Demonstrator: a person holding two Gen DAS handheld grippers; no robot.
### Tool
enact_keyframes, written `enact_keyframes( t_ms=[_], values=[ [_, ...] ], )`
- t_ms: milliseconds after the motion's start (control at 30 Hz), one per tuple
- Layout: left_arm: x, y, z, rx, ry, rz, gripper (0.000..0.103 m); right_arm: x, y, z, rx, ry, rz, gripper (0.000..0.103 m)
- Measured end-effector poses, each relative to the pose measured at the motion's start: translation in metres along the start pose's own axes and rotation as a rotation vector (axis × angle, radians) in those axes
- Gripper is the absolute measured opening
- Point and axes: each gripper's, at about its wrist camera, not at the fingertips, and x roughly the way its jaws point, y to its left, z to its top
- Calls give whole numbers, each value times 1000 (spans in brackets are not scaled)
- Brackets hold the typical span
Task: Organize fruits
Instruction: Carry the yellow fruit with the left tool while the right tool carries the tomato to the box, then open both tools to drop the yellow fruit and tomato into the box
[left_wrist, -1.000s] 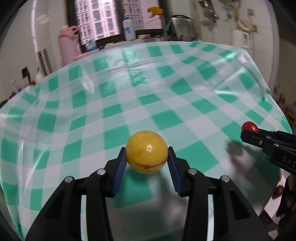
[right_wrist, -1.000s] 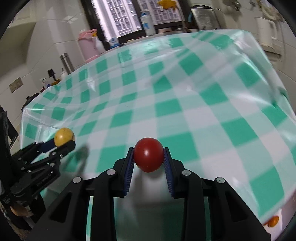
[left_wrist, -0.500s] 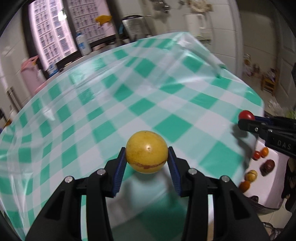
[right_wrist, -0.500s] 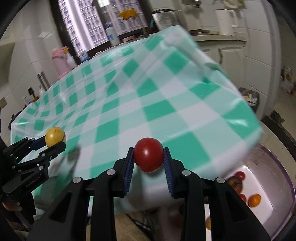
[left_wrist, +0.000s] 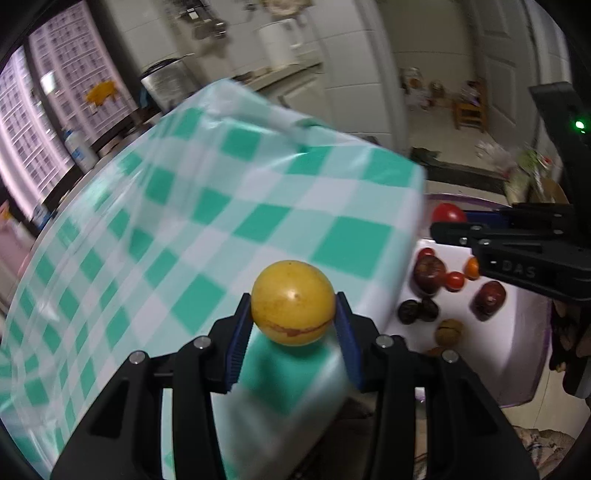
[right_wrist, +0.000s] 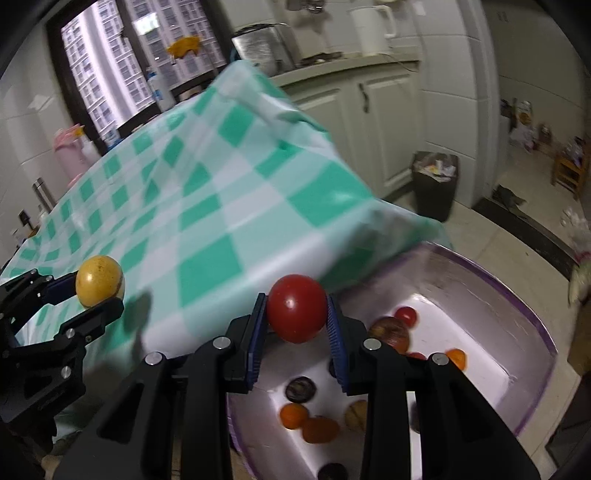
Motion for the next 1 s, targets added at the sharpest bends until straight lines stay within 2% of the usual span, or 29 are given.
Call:
enact_keyframes(
  t_ms=[233,333,600,767,1000],
  values=[
    [9,-57,13,159,-16,-60,44,-2,-38,-13,60,9,-67,31],
    [14,-72,15,194,-11,-86,44,0,-48,-17,73,21,-94,31],
    [41,-89,19,175,50,-185,44,13,-60,-31,59,76,-181,31],
    [50,-104,15,197,60,-219,44,16,-68,-38,55,106,-231,31],
    [60,-115,7,209,90,-251,44,20,-77,-44,60,130,-257,31]
  ],
)
